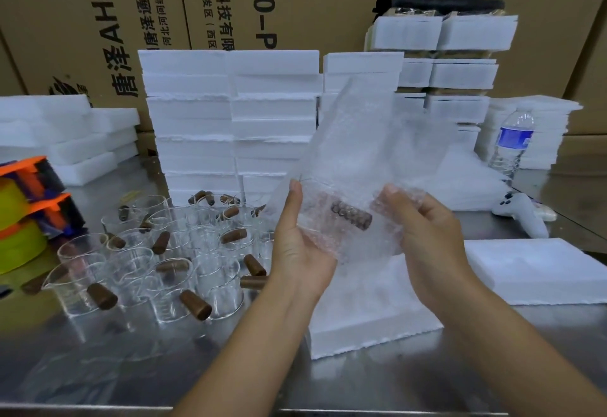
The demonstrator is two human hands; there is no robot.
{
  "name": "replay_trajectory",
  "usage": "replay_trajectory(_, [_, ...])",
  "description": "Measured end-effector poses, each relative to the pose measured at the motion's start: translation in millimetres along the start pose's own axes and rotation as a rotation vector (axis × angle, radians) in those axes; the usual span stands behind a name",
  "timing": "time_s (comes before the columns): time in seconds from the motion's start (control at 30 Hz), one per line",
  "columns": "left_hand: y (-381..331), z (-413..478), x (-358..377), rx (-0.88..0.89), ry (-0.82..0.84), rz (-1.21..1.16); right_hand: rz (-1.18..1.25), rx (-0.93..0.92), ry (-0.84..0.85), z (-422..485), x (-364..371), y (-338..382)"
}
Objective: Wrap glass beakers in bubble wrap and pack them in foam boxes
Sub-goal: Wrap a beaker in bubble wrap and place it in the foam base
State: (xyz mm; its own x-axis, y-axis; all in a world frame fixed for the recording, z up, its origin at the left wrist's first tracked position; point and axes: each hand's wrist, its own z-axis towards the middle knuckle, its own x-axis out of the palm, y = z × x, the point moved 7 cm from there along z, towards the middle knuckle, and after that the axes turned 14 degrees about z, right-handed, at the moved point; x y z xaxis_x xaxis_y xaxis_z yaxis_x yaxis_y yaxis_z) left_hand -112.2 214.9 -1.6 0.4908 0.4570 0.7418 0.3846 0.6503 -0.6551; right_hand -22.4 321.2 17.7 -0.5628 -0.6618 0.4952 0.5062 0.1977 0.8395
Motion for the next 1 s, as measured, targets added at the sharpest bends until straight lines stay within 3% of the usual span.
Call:
replay_trajectory(0.33, [5.7, -2.0, -7.9, -0.006, 0.091, 0.123, 0.185, 0.055, -0.035, 10.4, 3.3, 1.3])
replay_trajectory(0.6, [1.6, -6.9, -7.3, 0.04, -0.037, 0.04, -0.144, -0.008, 0.265, -9.1, 9.9, -2.7])
replay_trajectory(0.8, [5.6, -11.0, 5.2, 0.078, 0.007, 0.053, -0.083, -0.131, 0.138, -16.8, 0.2, -6.8])
replay_trajectory(1.0, [19.6, -19.2, -4.0, 0.09, -0.102, 0.318, -0.031, -0.141, 0.01, -6.5, -1.1, -10.6])
